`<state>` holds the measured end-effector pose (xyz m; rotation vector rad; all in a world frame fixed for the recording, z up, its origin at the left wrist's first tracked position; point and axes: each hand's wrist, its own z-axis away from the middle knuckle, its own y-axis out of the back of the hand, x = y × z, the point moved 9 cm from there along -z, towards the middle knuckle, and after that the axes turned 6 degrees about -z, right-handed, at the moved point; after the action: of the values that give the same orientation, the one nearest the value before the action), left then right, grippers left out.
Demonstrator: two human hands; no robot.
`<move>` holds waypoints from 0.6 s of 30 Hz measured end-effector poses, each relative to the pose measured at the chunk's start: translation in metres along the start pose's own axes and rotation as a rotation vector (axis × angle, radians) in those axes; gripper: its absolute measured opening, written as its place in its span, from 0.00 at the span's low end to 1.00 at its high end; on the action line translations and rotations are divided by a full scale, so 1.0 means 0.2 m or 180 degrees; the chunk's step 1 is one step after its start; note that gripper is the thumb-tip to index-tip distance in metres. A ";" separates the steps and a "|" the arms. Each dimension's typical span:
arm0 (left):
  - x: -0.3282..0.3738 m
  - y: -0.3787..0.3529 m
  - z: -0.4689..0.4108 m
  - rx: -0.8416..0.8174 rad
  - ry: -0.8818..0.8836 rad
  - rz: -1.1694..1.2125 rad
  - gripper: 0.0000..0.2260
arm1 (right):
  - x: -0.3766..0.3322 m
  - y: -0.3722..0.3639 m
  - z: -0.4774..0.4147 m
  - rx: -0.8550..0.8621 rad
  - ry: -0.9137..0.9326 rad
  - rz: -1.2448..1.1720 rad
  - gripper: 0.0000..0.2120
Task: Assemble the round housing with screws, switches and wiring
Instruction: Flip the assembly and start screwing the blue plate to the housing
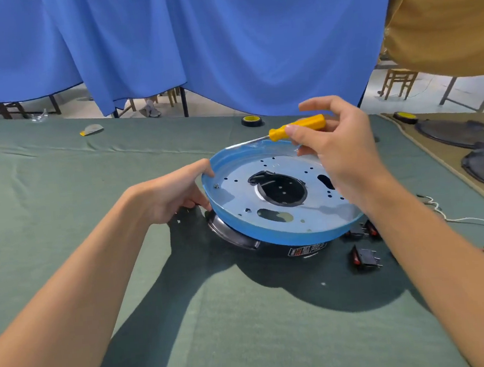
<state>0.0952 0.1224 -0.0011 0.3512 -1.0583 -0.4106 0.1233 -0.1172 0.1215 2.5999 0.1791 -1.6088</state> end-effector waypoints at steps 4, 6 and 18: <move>-0.03 0.03 -0.02 0.0239 -0.0063 -0.0183 0.22 | -0.03 -0.13 -0.02 -0.0122 0.0043 -0.0014 0.14; -0.03 0.06 -0.03 0.0405 -0.0169 -0.0296 0.24 | -0.05 -0.19 -0.03 -0.0211 0.0126 0.0212 0.14; 0.01 0.12 -0.04 0.0793 -0.0674 0.0054 0.20 | -0.10 -0.40 -0.03 -0.0538 0.0790 0.1129 0.13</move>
<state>0.1077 0.1434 0.0090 0.5284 -1.3231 -0.3054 0.1088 -0.0386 0.1416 2.5147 -0.1215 -1.1063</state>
